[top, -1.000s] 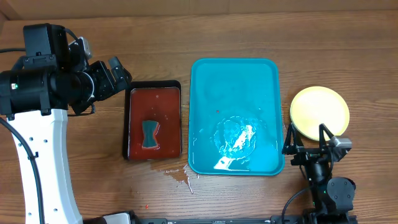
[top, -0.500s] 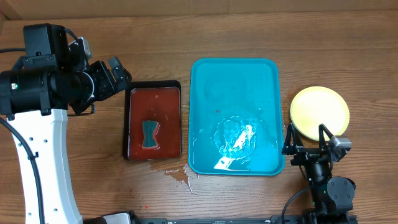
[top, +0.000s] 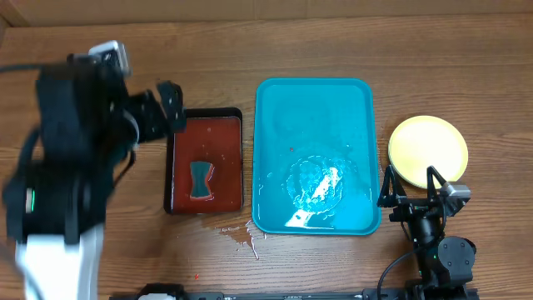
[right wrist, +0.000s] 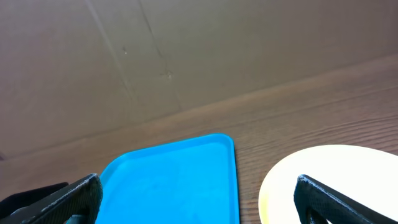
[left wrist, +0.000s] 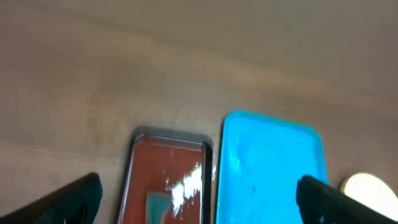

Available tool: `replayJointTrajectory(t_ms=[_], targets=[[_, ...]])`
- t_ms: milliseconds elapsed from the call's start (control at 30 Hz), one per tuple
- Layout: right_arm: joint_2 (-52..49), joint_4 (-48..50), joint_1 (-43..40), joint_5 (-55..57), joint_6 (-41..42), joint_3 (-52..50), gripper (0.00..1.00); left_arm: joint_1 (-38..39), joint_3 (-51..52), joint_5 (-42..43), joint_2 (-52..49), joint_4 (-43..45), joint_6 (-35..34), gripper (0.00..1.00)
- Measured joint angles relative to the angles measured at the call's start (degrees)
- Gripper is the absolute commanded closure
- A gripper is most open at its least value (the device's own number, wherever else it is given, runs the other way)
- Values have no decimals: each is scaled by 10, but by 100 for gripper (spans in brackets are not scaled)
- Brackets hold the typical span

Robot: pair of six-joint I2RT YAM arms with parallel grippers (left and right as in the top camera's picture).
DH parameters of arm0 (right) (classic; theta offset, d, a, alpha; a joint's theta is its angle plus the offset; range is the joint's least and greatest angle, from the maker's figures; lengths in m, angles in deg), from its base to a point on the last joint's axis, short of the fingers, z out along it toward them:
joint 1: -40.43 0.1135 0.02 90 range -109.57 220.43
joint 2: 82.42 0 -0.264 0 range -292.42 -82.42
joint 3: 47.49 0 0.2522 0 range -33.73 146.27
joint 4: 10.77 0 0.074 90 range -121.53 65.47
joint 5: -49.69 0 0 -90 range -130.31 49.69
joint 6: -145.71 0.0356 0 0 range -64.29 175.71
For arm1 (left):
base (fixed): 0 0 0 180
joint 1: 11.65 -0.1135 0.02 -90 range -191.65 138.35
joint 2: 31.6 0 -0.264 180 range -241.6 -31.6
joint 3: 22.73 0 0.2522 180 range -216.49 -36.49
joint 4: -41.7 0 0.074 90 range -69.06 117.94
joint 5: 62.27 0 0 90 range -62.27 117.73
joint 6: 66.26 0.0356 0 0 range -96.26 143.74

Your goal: Clean dirty plates on tray and stack at the side

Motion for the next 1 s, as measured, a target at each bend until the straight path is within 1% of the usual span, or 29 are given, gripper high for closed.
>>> replayJointTrajectory(t_ms=[167,233,433,567,700,767,800,1000], targets=[[0,0,0,0,0,0,0,-2,183,-26,178,162,28,0],[0,0,0,0,0,0,0,-10,258,-29,240,212,35,0],[0,0,0,0,0,0,0,-39,477,-35,411,305,44,0],[0,0,0,0,0,0,0,-42,595,-38,519,342,44,0],[0,0,0,0,0,0,0,-42,689,-38,592,389,40,0],[0,0,0,0,0,0,0,-42,733,-38,620,425,38,0],[0,-1,0,0,0,0,0,-42,760,-38,630,462,36,0],[0,-1,0,0,0,0,0,-42,874,-38,637,600,21,0]])
